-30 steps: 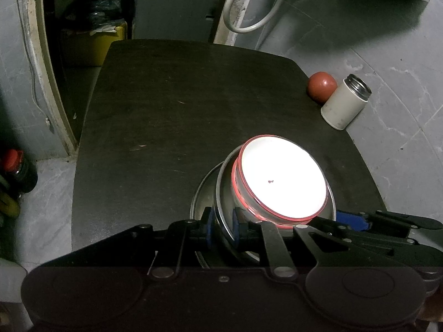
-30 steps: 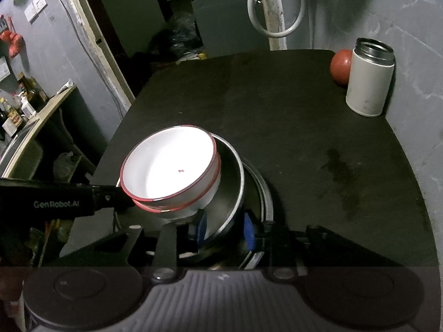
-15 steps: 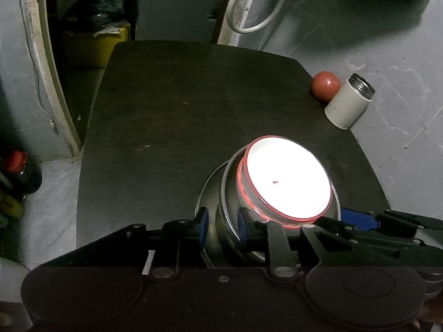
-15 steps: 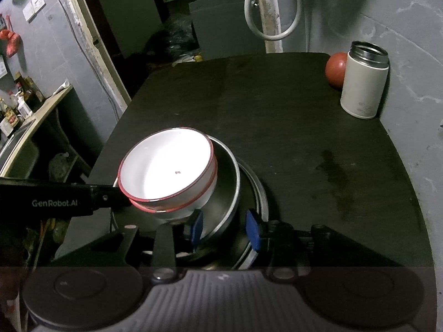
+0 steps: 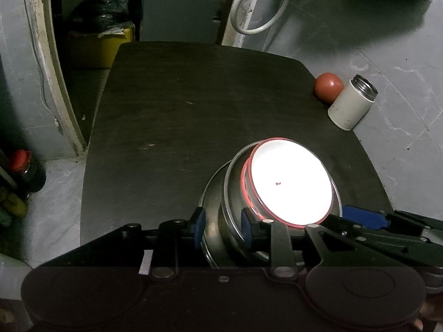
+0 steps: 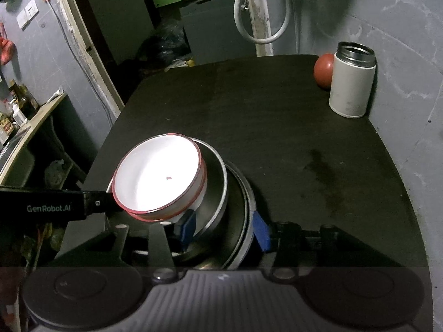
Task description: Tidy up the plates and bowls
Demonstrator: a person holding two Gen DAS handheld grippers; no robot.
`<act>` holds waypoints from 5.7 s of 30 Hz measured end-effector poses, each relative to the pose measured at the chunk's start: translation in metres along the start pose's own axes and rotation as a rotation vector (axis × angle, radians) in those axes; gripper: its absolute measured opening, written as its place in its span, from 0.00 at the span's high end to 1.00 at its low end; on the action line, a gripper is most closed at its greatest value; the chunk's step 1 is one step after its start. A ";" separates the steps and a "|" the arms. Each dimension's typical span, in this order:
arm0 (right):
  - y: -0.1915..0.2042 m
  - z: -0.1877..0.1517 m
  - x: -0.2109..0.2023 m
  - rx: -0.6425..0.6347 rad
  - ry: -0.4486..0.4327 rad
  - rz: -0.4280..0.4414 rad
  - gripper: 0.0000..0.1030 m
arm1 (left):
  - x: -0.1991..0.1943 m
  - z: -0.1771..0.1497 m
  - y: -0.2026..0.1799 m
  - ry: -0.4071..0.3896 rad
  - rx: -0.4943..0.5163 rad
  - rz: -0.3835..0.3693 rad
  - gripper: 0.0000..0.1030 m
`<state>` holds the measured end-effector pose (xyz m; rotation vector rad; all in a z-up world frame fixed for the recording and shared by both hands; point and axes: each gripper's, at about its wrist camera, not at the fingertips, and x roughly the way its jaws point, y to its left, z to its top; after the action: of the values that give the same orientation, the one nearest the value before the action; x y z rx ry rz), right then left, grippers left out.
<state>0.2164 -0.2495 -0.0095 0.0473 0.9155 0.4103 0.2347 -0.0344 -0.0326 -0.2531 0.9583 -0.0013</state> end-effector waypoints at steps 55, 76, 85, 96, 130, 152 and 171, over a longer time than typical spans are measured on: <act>-0.014 -0.002 -0.018 0.015 -0.083 0.010 0.15 | -0.027 -0.007 -0.015 -0.115 0.002 0.082 0.29; -0.020 -0.005 -0.032 0.074 -0.155 0.005 0.00 | -0.043 -0.015 -0.007 -0.176 -0.050 0.111 0.07; -0.018 -0.007 -0.044 0.086 -0.194 -0.018 0.00 | -0.052 -0.018 -0.006 -0.214 -0.052 0.101 0.01; -0.003 -0.017 -0.063 0.085 -0.227 -0.062 0.00 | -0.066 -0.028 0.000 -0.241 -0.031 0.067 0.01; 0.049 -0.057 -0.098 0.130 -0.332 -0.156 0.00 | -0.118 -0.066 0.041 -0.326 0.073 0.028 0.01; 0.088 -0.110 -0.136 0.125 -0.360 -0.212 0.00 | -0.153 -0.110 0.053 -0.343 0.127 -0.006 0.01; 0.102 -0.134 -0.153 0.138 -0.381 -0.230 0.00 | -0.174 -0.136 0.061 -0.368 0.162 -0.009 0.01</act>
<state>-0.0032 -0.2292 0.0467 0.1404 0.5627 0.1163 0.0177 0.0157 0.0204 -0.1024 0.5869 -0.0397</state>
